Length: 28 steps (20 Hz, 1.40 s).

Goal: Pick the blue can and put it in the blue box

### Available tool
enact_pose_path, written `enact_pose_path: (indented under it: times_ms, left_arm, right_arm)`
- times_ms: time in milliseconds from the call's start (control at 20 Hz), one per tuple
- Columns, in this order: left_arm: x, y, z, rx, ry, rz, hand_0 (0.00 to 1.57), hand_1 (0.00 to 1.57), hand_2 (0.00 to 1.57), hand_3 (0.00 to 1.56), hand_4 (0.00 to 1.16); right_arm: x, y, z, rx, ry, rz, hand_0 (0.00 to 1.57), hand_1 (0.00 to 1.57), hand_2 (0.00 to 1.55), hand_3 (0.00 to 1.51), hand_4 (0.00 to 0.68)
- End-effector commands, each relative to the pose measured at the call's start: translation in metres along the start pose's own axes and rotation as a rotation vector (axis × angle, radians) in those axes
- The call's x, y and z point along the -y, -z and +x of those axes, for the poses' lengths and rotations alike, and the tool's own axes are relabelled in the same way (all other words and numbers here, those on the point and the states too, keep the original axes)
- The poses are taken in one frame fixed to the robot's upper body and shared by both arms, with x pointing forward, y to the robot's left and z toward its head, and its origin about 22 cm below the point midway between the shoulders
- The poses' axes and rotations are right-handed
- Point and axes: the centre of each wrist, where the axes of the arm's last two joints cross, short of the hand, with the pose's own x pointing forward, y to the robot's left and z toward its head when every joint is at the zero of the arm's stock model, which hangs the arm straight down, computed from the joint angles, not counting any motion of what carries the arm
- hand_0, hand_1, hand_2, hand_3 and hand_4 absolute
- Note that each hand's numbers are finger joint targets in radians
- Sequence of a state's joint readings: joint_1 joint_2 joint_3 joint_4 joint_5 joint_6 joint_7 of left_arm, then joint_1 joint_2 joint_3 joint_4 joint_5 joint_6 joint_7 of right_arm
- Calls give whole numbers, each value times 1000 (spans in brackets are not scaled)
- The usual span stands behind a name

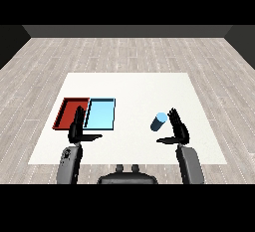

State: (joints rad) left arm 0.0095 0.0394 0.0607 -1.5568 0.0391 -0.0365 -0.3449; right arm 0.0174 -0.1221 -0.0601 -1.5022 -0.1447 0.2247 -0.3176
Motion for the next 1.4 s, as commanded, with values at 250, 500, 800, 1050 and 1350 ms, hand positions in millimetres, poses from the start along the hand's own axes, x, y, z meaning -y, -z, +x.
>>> enact_pose_path:
  times_ms: [250, 500, 800, 1050, 1350]
  left_arm:
    - [16, -3, -14, 25, -3, 2, 0, 0, 0, 0, 0]
    - [-8, -13, -3, 24, 14, 12, 0, 0, 0, 0, 0]
    - [-5, -14, 0, 31, 12, 0, 0, 0, 0, 0, 0]
    - [-13, -12, 2, 17, 38, 9, 0, 0, 0, 0, 0]
    - [-7, -2, -4, 28, -2, 9, 0, 0, 0, 0, 0]
  right_arm:
    - [5, -4, -15, 20, 17, 1, 0, 0, 0, 0, 0]
    - [8, 9, 17, 17, 13, 8, 0, 0, 0, 0, 0]
    - [9, 7, -19, -34, 8, -11, 0, 0, 0, 0, 0]
    - [16, 15, -31, -67, 22, -73, 0, 0, 0, 0, 0]
    - [2, 34, -40, -101, 43, -89, 0, 0, 0, 0, 0]
